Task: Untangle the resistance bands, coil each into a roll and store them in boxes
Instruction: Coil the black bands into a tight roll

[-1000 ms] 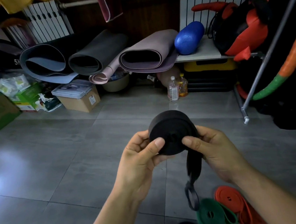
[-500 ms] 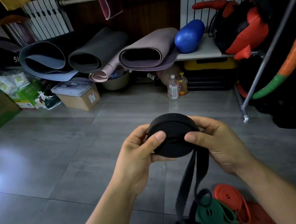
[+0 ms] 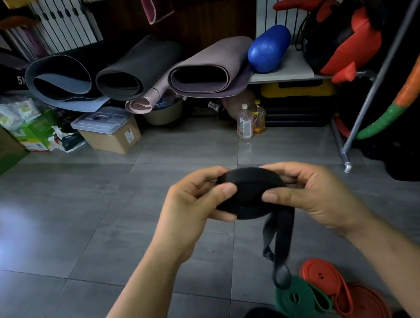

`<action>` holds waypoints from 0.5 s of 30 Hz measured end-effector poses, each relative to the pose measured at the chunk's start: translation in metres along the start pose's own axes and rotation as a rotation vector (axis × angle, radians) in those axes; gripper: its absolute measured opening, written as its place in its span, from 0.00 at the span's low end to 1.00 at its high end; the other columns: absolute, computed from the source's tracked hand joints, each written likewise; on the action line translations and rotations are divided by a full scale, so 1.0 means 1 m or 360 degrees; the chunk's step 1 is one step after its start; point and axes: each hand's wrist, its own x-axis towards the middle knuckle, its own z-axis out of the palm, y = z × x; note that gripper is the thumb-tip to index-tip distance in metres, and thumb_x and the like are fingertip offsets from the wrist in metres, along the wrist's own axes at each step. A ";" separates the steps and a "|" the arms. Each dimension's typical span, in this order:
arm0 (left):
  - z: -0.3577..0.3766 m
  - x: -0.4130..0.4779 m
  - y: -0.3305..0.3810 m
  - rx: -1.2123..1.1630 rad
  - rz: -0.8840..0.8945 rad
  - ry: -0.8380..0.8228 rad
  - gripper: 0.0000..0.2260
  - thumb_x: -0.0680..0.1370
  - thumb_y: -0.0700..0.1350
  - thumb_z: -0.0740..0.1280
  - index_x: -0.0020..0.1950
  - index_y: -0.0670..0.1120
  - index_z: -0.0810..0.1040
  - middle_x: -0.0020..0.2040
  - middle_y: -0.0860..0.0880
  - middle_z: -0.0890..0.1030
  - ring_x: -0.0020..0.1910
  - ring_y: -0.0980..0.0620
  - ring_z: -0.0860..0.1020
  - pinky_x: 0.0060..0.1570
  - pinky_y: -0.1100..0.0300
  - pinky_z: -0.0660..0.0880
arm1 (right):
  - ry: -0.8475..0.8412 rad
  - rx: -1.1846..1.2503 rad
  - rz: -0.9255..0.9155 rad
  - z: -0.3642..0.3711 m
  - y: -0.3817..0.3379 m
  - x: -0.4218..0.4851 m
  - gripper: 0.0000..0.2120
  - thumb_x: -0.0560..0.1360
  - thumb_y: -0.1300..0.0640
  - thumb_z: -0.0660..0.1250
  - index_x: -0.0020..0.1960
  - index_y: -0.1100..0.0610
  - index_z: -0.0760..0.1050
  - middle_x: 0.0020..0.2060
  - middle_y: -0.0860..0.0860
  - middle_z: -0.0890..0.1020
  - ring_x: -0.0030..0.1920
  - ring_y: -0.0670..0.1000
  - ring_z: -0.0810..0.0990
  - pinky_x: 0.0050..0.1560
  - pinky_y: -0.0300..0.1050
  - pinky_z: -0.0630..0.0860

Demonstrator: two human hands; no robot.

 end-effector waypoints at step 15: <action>-0.001 0.001 -0.010 0.0272 0.0005 -0.0104 0.10 0.69 0.35 0.69 0.47 0.46 0.79 0.41 0.50 0.83 0.42 0.50 0.82 0.42 0.60 0.79 | 0.0016 -0.0206 0.0002 -0.004 -0.006 -0.003 0.15 0.59 0.57 0.71 0.46 0.53 0.80 0.41 0.50 0.86 0.44 0.48 0.84 0.46 0.38 0.79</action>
